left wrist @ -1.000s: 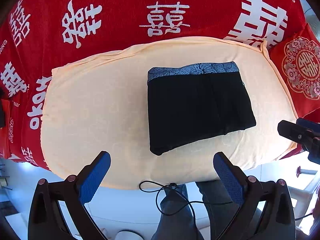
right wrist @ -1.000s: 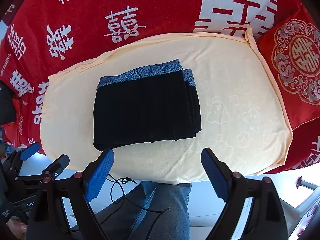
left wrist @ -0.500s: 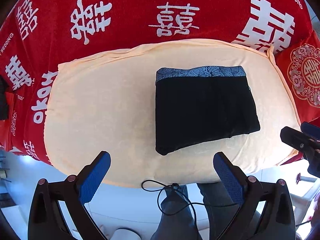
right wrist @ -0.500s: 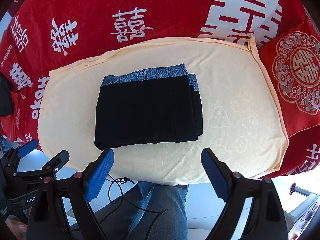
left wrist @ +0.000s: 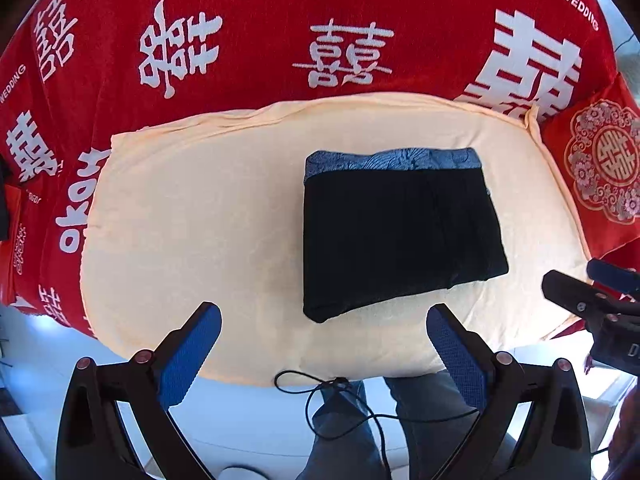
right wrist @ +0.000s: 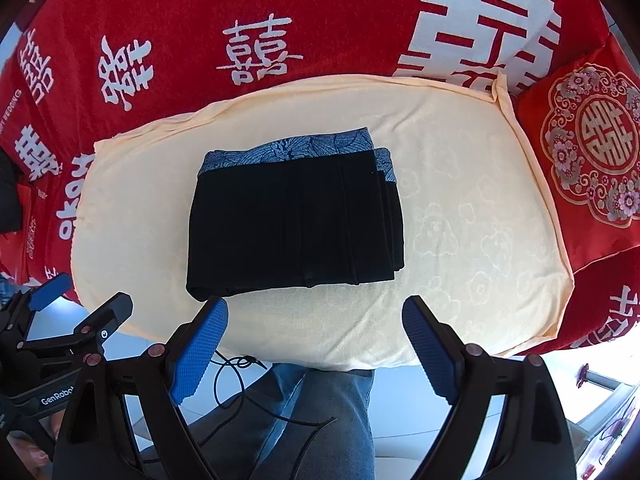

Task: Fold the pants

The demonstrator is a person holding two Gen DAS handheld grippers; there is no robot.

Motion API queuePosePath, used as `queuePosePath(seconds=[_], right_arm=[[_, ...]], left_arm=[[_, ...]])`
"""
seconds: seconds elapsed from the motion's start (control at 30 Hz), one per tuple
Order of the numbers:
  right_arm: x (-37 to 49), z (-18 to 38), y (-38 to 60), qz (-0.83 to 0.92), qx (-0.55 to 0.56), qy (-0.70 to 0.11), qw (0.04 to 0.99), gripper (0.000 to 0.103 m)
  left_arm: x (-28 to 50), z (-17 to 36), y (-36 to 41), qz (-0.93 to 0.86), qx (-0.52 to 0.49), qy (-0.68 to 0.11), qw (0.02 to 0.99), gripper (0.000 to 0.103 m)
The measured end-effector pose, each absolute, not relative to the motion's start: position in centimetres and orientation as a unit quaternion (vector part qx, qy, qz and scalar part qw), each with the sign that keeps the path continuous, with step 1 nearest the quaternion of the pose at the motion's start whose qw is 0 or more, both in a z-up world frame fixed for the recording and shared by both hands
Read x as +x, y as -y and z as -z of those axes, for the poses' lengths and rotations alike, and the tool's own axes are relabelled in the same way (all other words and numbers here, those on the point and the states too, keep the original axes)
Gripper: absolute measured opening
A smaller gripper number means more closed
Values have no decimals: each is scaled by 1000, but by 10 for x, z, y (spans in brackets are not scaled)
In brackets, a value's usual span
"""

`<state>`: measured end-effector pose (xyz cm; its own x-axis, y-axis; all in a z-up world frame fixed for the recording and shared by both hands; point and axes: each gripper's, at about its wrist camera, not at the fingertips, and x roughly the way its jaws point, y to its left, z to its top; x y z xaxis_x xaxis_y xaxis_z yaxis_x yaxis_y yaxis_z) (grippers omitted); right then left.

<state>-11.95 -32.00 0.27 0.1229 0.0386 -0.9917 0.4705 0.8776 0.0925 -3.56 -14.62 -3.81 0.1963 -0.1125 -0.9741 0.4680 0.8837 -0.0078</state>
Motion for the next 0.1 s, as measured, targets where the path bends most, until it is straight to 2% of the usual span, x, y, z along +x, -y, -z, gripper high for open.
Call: queuePosePath(seconds=[0.1], right_arm=[[-119,-1,320,151,199,-646,721,91]], left_arm=[[-35,35,147,196,144,-603,760,103]])
